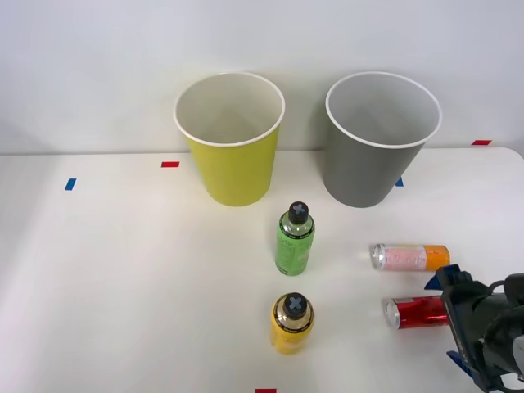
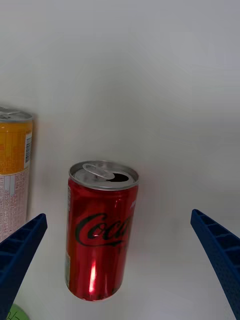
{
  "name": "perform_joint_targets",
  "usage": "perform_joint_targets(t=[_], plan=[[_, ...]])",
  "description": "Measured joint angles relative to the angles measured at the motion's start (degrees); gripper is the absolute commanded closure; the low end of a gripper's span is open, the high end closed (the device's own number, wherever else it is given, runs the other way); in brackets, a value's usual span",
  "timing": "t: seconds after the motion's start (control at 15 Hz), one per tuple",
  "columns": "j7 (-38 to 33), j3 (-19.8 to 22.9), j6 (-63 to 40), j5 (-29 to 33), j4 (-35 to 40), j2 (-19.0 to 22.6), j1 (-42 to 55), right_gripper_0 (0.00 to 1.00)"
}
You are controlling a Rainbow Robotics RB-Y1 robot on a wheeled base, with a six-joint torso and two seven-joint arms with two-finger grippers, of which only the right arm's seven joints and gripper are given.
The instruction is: Put cans in the gray bin, plastic bottles in the light green bin
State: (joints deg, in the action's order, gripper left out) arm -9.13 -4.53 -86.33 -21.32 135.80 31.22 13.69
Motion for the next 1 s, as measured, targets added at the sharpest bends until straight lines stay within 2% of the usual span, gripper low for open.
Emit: perform_joint_targets(t=[0.67,0.73,0.8,1.0], plan=[[1.1,-4.1,5.4,5.2,-6.5,-1.6,-2.4,0.0],[1.3,-4.3,5.5,5.4,-6.5,-1.6,-2.4,0.04],[1.5,-4.5,5.5,5.5,-6.5,-1.6,-2.4,0.19],[2.7,-5.7,5.5,6.5,-6.4,-0.6,-2.4,0.49]])
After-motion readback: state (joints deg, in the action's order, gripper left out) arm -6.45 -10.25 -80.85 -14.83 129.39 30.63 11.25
